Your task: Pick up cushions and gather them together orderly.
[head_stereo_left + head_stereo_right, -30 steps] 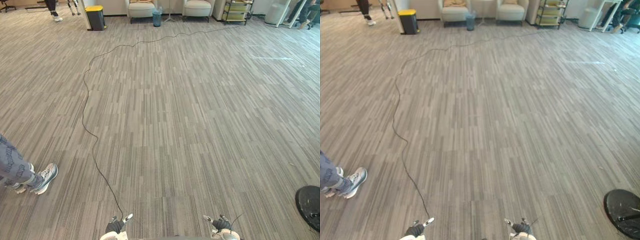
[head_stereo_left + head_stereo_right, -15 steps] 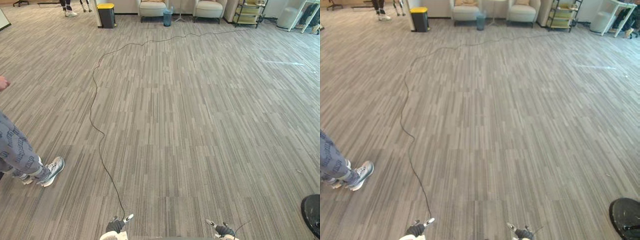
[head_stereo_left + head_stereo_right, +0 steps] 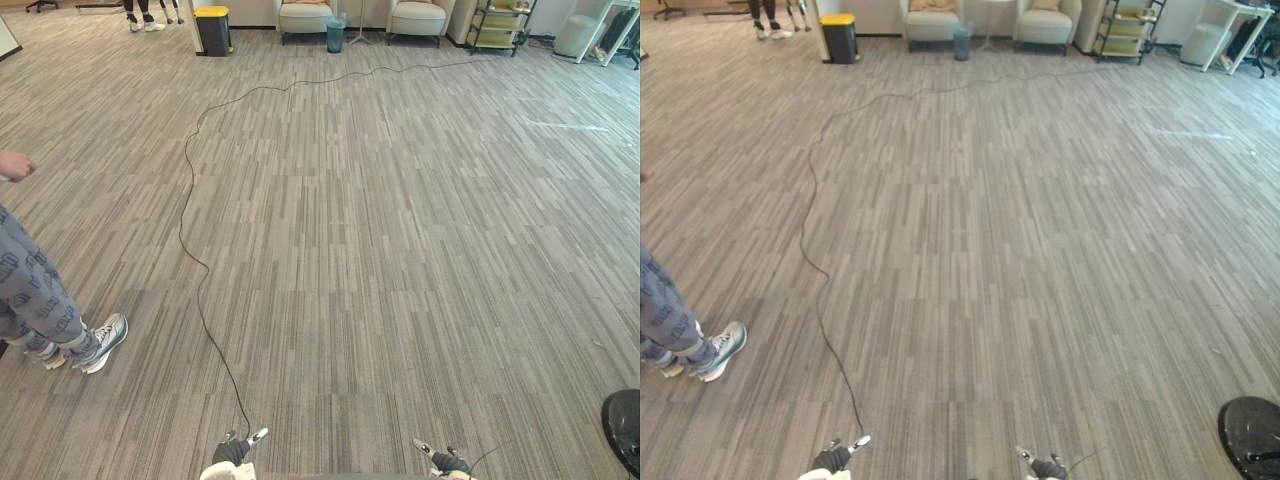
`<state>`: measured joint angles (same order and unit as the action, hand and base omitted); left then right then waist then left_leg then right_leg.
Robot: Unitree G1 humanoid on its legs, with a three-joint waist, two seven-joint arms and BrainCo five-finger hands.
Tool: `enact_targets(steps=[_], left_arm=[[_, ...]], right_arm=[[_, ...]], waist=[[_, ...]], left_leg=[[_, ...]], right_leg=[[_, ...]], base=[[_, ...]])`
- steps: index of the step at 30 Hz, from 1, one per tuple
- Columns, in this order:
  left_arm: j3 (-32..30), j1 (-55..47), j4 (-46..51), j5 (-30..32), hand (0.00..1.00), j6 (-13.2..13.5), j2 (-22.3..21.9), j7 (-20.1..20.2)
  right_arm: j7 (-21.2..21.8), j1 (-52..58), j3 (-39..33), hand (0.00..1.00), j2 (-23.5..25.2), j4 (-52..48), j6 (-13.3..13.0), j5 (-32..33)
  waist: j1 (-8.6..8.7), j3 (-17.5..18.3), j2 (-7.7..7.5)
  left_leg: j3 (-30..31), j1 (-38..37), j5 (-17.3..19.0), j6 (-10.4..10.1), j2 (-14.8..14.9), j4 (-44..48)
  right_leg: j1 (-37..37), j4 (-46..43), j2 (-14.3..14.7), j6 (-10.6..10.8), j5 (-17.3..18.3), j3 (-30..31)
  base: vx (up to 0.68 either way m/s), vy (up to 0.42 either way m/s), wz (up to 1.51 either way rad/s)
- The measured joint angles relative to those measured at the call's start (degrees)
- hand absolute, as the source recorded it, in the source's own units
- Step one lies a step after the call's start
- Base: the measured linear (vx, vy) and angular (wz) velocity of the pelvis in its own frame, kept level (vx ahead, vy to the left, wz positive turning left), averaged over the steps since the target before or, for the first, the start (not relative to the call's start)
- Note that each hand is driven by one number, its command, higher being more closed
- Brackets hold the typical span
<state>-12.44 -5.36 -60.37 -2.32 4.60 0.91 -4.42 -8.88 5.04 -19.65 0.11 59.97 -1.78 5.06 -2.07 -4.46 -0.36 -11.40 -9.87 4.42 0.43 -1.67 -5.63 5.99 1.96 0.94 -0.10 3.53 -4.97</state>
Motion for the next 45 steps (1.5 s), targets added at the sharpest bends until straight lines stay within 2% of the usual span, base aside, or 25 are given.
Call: enact_targets(steps=[4,6,9,12,13,17,19,20,21,22,25,26,27,28,29,31,33,34,36,37,38,40,41,43,45], left_arm=[[-0.2,0.3,0.4,0.0,0.0,0.0,0.1,0.0],[-1.3,0.5,1.7,0.0,0.0,0.0,0.0,0.0],[-3.3,0.4,3.2,-0.1,0.0,0.0,-1.1,0.2],[-6.0,0.9,5.0,-0.2,0.0,0.0,-1.3,0.7],[-6.0,0.7,5.5,-0.4,0.0,0.1,-1.3,0.9],[-5.7,0.7,6.9,-4.2,0.0,0.1,-1.3,1.2],[-5.6,0.6,7.7,-5.7,0.0,1.0,-1.5,1.2],[-5.5,0.6,7.9,-6.0,0.0,1.5,-1.4,1.2],[-5.1,0.7,7.8,-6.1,0.0,1.5,-0.8,1.2],[-4.9,0.9,7.7,-6.1,0.0,1.5,-0.5,1.2],[-5.0,1.4,6.6,-5.6,0.0,1.2,0.9,1.2],[-3.9,1.5,5.5,-4.8,0.0,1.0,1.5,1.2],[-3.4,1.6,4.8,-4.2,0.0,0.8,1.9,1.2],[-2.9,2.1,4.2,-3.3,0.0,0.5,2.1,1.1],[-2.7,2.7,4.1,-3.2,0.0,0.2,2.1,1.1],[-2.1,4.0,3.7,-3.2,0.0,0.0,0.4,1.1],[-1.7,5.4,3.5,-3.3,0.0,0.0,-0.5,1.2],[-1.2,6.3,2.8,-3.3,0.0,0.0,-1.0,1.3],[-1.1,6.4,2.3,-3.3,0.0,0.0,-2.1,1.3],[-1.1,6.3,2.3,-3.3,0.0,0.0,-2.5,1.3],[-1.1,6.2,2.2,-3.4,0.0,0.0,-2.8,1.3],[-1.8,6.6,1.3,-3.4,0.0,0.0,-4.3,1.4],[-1.8,6.6,1.2,-3.4,0.0,0.0,-4.3,1.4],[-2.7,6.7,1.3,-3.4,0.0,0.0,-4.2,1.2],[-4.8,6.1,2.0,-3.4,0.0,0.0,-4.4,1.3]], right_arm=[[0.0,-0.2,0.0,0.0,0.0,-0.6,-0.3,0.1],[0.0,-0.5,0.1,0.0,0.1,-0.8,-0.6,0.1],[0.0,0.2,0.1,0.0,0.2,-3.1,-1.2,1.3],[0.0,-0.3,0.1,0.0,0.1,-3.0,-1.1,2.3],[-0.1,-0.4,0.2,0.0,0.1,-2.9,-1.1,2.3],[0.0,-0.5,2.5,0.0,-0.3,-2.9,-0.9,2.2],[-0.1,-1.3,2.5,0.0,-0.1,-2.6,-0.9,2.2],[-0.1,-1.7,2.2,0.0,-0.1,-2.3,-1.0,2.2],[0.0,-1.6,2.4,0.0,0.5,-1.8,-1.0,2.2],[0.1,-1.8,2.6,0.0,1.1,-1.9,-1.0,2.2],[0.8,-1.5,1.6,0.0,3.4,-2.6,-0.9,1.7],[1.0,-1.4,1.0,0.0,3.5,-2.8,-1.0,1.7],[1.1,-1.3,0.7,0.0,3.6,-3.0,-1.1,1.7],[1.3,-1.3,0.7,0.0,3.5,-3.5,-1.3,1.7],[1.4,-1.2,0.7,0.0,3.4,-4.3,-1.4,1.7],[1.6,-0.4,0.6,0.0,2.7,-7.4,-2.0,1.7],[1.6,-0.5,-0.1,0.0,2.5,-8.7,-2.5,1.7],[1.6,-0.4,-0.4,0.0,2.5,-8.7,-2.4,1.7],[1.7,-0.5,-0.9,0.0,2.0,-9.3,-2.8,2.3],[1.6,-0.1,-0.9,0.0,1.6,-9.1,-2.8,2.2],[1.6,0.6,-1.0,0.0,1.4,-8.8,-2.8,2.4],[1.6,-2.0,-0.9,0.0,-0.5,-7.4,-2.9,2.0],[1.7,-2.6,-1.1,0.0,-0.4,-7.0,-2.9,2.2],[1.9,-3.0,-0.8,0.0,-0.1,-7.3,-2.9,2.2],[1.6,-2.8,-1.0,0.0,0.0,-6.8,-2.7,2.6]], waist=[[0.16,-0.8,-0.09],[0.05,-2.0,-0.44],[-0.11,-3.3,0.52],[-0.25,-4.0,0.35],[-0.33,-4.2,0.48],[-1.27,-4.2,0.19],[-1.85,-4.0,-0.56],[-2.21,-4.0,-1.16],[-2.8,-3.3,-2.67],[-2.73,-2.5,-2.71],[-2.59,-2.3,-4.81],[-2.43,-2.4,-4.88],[-1.83,-2.6,-4.67],[-1.16,-3.0,-5.0],[-1.08,-3.2,-4.98],[-0.82,-4.0,-2.86],[0.06,-4.6,-2.56],[0.86,-4.9,-2.94],[2.34,-5.1,-2.5],[2.77,-5.1,-2.58],[2.89,-5.2,-2.12],[2.28,-5.3,1.22],[2.46,-5.5,1.55],[2.64,-5.6,3.59],[1.9,-6.1,3.87]], left_leg=[[0.1,2.6,1.2,-0.4,0.2,3.0],[-0.4,5.9,5.3,-0.6,0.7,10.2],[-0.9,12.4,14.6,-1.5,4.7,28.2],[-3.2,23.3,15.3,-0.2,10.0,52.1],[-3.3,25.5,15.5,-0.7,11.5,55.2],[-3.9,31.3,15.4,-2.9,12.3,48.7],[-4.0,34.0,10.8,-3.3,9.7,38.3],[-3.7,34.1,5.4,-2.5,8.3,35.0],[-5.2,33.5,4.6,-0.5,6.7,35.2],[-6.2,33.5,5.7,0.0,6.6,35.4],[-7.0,30.1,8.2,3.2,5.2,38.2],[-6.9,24.2,9.7,3.8,4.2,34.9],[-6.9,21.3,10.2,3.9,3.6,33.3],[-6.8,16.9,10.9,4.0,2.7,31.4],[-6.9,15.0,11.1,4.2,2.6,30.5],[-6.3,5.5,14.5,4.3,3.5,24.4],[-5.0,0.0,17.0,1.9,3.8,19.9],[-5.0,-2.7,17.1,1.8,4.0,18.6],[-4.4,-6.6,17.1,1.8,4.9,17.2],[-3.0,-9.4,17.1,1.8,5.0,16.3],[-1.7,-11.5,17.1,1.7,5.2,15.7],[0.5,-11.2,12.6,-3.4,8.1,17.8],[1.6,-10.8,10.8,-3.8,8.2,19.3],[6.7,-1.9,2.7,-2.8,10.8,39.1],[8.4,6.1,2.4,-3.4,13.1,58.7]], right_leg=[[-4.3,-7.1,-0.6,-0.2,3.7,-0.5],[-6.8,-13.0,-1.1,-0.6,6.9,-0.3],[-8.2,-19.0,0.2,-1.6,12.6,-0.6],[-7.1,-21.7,0.4,-3.3,15.7,-1.3],[-6.0,-22.0,0.4,-3.3,16.7,-1.3],[-1.4,-20.1,-1.8,-1.9,19.9,-0.6],[1.2,-17.3,-4.8,-0.7,20.7,0.6],[2.2,-15.7,-6.2,0.0,21.0,1.8],[3.2,-14.3,-7.8,0.0,20.7,4.1],[3.1,-14.5,-8.5,-0.1,19.7,4.9],[1.7,-23.0,-10.1,2.7,11.2,7.8],[-2.7,-36.9,-10.0,5.3,5.2,9.3],[-5.7,-45.2,-9.8,7.7,3.2,10.1],[-10.5,-58.0,-9.7,8.8,2.8,10.1],[-12.7,-62.1,-9.6,8.6,3.4,9.6],[-22.8,-70.1,-7.6,5.5,7.8,4.3],[-30.2,-67.3,-7.2,4.9,11.0,-0.8],[-33.4,-61.4,-7.3,3.9,11.9,-3.6],[-35.2,-47.8,-6.8,1.3,10.8,-7.5],[-35.2,-37.9,-6.4,0.0,7.4,-7.8],[-34.7,-36.6,-5.9,-4.4,1.7,-7.6],[-34.3,-40.4,-4.3,-5.6,7.2,-9.1],[-34.0,-41.2,-4.0,-6.1,8.7,-9.2],[-29.0,-38.2,-1.8,-7.0,12.1,-10.2],[-20.5,-31.9,1.1,-7.5,12.4,-9.7]], base=[[-0.02,-0.037,0.06],[-0.01,-0.079,-0.03],[0.02,-0.08,-0.02],[0.16,-0.042,0.19],[0.24,0.0,0.14],[0.36,0.109,-0.05],[0.49,0.229,-0.35],[0.71,0.326,-0.67],[0.5,0.222,-0.56],[0.68,0.286,-0.45],[0.72,0.315,-0.21],[0.49,0.18,-0.15],[0.8,0.23,-0.05],[0.43,0.082,0.06],[0.51,0.063,-0.05],[0.56,0.042,-0.18],[0.59,-0.015,0.07],[0.56,-0.09,0.27],[0.61,-0.179,0.49],[0.8,-0.261,0.61],[0.71,-0.222,0.32],[0.73,-0.23,0.06],[0.84,-0.301,0.04],[0.66,-0.229,0.05],[0.63,-0.158,-0.09]])
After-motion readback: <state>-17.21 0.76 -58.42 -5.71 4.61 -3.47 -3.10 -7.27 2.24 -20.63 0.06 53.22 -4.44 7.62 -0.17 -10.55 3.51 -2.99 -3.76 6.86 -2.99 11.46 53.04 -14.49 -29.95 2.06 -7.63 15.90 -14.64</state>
